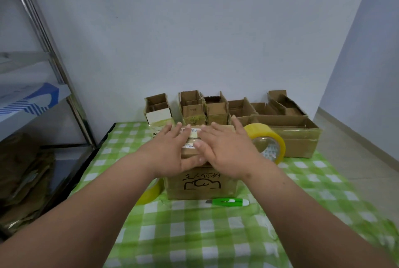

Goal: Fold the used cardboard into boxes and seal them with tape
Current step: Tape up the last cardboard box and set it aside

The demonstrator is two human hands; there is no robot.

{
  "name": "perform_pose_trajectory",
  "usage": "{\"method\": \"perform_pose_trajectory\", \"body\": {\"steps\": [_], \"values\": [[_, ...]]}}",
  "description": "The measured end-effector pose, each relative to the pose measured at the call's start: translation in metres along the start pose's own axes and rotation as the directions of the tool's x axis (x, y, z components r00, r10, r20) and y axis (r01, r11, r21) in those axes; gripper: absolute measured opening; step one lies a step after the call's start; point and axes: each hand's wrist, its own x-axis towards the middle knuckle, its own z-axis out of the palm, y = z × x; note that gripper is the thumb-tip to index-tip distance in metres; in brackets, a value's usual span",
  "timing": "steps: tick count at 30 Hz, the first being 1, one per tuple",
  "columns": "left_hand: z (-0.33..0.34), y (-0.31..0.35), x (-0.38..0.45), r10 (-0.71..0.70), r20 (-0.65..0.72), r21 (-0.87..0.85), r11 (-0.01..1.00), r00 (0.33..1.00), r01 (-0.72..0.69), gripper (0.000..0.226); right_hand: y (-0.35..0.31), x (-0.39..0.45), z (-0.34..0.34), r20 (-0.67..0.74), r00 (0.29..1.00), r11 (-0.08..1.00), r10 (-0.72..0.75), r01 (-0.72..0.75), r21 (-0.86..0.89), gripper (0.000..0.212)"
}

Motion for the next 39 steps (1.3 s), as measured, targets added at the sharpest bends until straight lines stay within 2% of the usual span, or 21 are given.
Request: {"method": "perform_pose_trajectory", "body": {"steps": [2, 4, 7, 9, 13, 17, 24, 29, 33, 34, 36, 37, 39], "values": [[0.001, -0.003, 0.003, 0.005, 0.017, 0.007, 1.0, 1.0, -0.005, 0.143, -0.004, 0.002, 0.002, 0.051, 0.998, 1.0, -0.024, 0.024, 0.0, 0.076], [0.0, -0.003, 0.003, -0.007, 0.024, -0.007, 1.0, 1.0, 0.007, 0.126, -0.003, 0.0, 0.0, 0.082, 0.997, 1.0, -0.014, 0.016, -0.022, 0.072], [-0.004, -0.001, 0.003, -0.014, 0.034, 0.005, 1.0, 0.999, 0.014, 0.106, 0.005, -0.008, -0.004, 0.094, 0.995, 0.994, 0.016, -0.006, -0.107, 0.089], [-0.006, 0.0, 0.002, -0.023, 0.044, 0.004, 1.0, 0.999, 0.023, 0.104, 0.011, -0.014, -0.006, 0.085, 0.995, 0.986, 0.049, -0.034, -0.165, 0.098], [-0.007, 0.003, -0.001, -0.041, 0.071, 0.014, 0.999, 0.997, 0.04, 0.105, 0.012, -0.017, -0.006, 0.064, 0.993, 0.975, 0.1, -0.085, -0.207, 0.1], [-0.012, 0.007, -0.005, -0.049, 0.128, 0.044, 0.998, 0.991, 0.043, 0.1, 0.008, -0.016, -0.002, 0.102, 0.991, 0.977, 0.081, -0.059, -0.204, 0.102], [-0.01, 0.005, -0.003, -0.051, 0.132, 0.026, 0.998, 0.99, 0.048, 0.094, 0.009, -0.013, -0.004, 0.144, 0.986, 0.978, 0.086, -0.055, -0.201, 0.11], [-0.009, 0.003, -0.004, -0.027, 0.103, -0.053, 0.998, 0.994, 0.032, 0.074, 0.015, -0.018, -0.005, 0.142, 0.989, 0.982, 0.048, -0.021, -0.187, 0.08], [-0.007, 0.0, -0.006, -0.004, 0.08, -0.124, 0.992, 0.997, 0.014, 0.066, 0.016, -0.022, -0.008, 0.058, 0.998, 0.992, 0.014, -0.007, -0.124, 0.072], [-0.006, -0.001, -0.006, 0.004, 0.073, -0.125, 0.992, 0.997, 0.006, 0.066, 0.016, -0.024, -0.007, 0.021, 1.0, 0.997, 0.007, -0.005, -0.081, 0.069], [-0.005, -0.001, -0.006, 0.011, 0.066, -0.12, 0.993, 0.998, -0.003, 0.065, 0.018, -0.028, -0.007, -0.098, 0.995, 0.992, 0.036, -0.024, 0.124, 0.054], [-0.005, -0.001, -0.006, 0.012, 0.064, -0.122, 0.992, 0.998, -0.004, 0.065, 0.021, -0.031, -0.007, -0.184, 0.979, 0.964, 0.092, -0.042, 0.261, 0.043], [-0.004, -0.003, -0.006, 0.02, 0.053, -0.136, 0.991, 0.998, -0.013, 0.065, 0.036, -0.033, -0.009, -0.348, 0.897, 0.893, 0.273, -0.101, 0.439, 0.026]]}}
